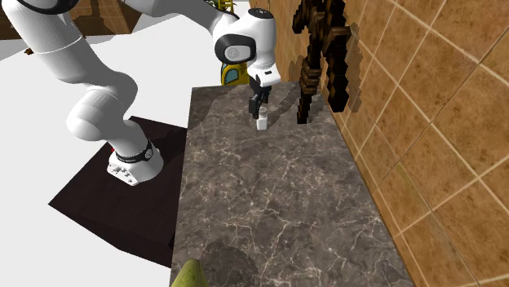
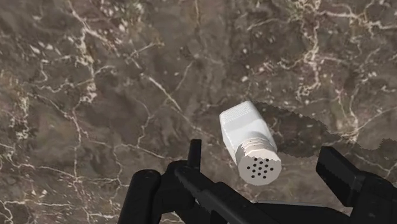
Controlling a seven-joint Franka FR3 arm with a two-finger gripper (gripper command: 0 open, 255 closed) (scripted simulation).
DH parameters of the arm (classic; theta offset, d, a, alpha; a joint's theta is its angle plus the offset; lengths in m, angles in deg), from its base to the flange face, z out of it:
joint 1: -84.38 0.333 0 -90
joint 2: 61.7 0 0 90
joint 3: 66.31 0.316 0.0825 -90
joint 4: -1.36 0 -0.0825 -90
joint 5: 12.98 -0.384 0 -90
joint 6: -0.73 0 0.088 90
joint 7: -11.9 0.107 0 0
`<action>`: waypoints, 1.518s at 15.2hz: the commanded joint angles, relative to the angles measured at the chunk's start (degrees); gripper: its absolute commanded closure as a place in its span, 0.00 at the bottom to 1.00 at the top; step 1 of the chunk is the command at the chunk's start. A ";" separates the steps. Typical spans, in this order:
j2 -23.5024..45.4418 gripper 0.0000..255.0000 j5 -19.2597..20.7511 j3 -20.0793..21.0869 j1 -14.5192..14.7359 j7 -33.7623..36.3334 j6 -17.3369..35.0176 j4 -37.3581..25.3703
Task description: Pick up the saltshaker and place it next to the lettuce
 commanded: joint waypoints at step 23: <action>-4.11 1.00 -1.30 -0.63 0.11 -1.04 -8.03 -4.12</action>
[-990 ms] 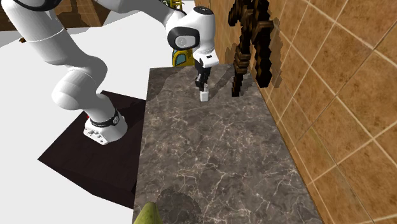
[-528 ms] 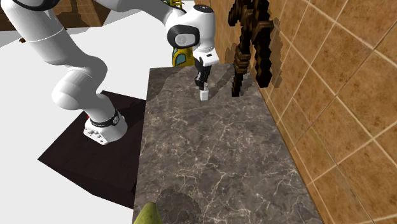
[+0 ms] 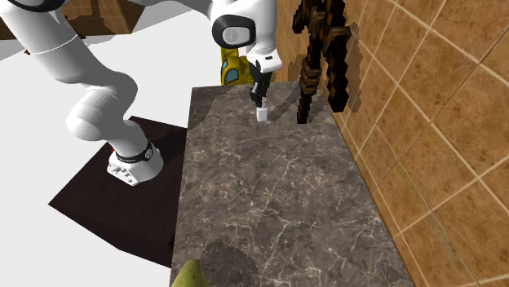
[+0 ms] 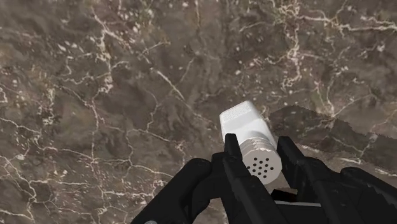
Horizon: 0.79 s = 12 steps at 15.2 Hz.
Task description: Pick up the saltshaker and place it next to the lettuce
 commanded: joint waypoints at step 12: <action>-3.46 1.00 -0.69 -0.91 -0.09 -0.77 -10.46 -7.10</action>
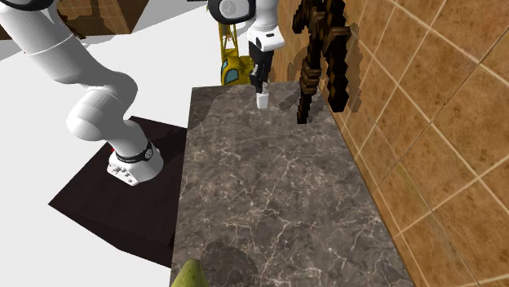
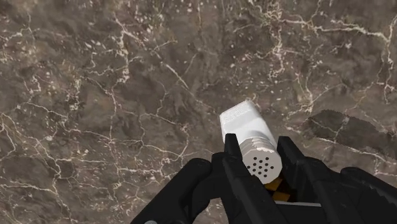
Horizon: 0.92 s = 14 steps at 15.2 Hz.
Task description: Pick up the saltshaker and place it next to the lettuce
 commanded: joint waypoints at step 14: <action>-1.32 1.00 0.06 -0.78 -0.27 -0.13 -11.72 -10.41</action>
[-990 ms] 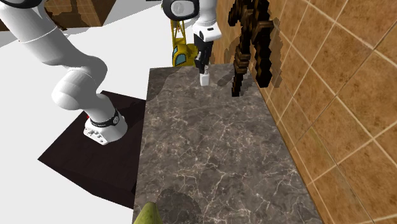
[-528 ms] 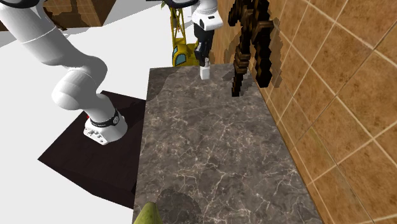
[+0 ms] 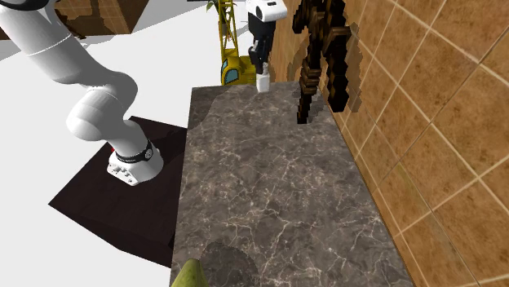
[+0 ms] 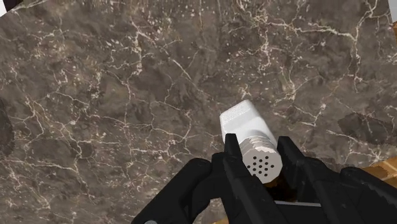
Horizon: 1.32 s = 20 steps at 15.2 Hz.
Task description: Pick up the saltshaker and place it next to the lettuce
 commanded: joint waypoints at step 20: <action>-5.59 1.00 3.43 -15.88 -8.15 -22.81 -3.96 2.50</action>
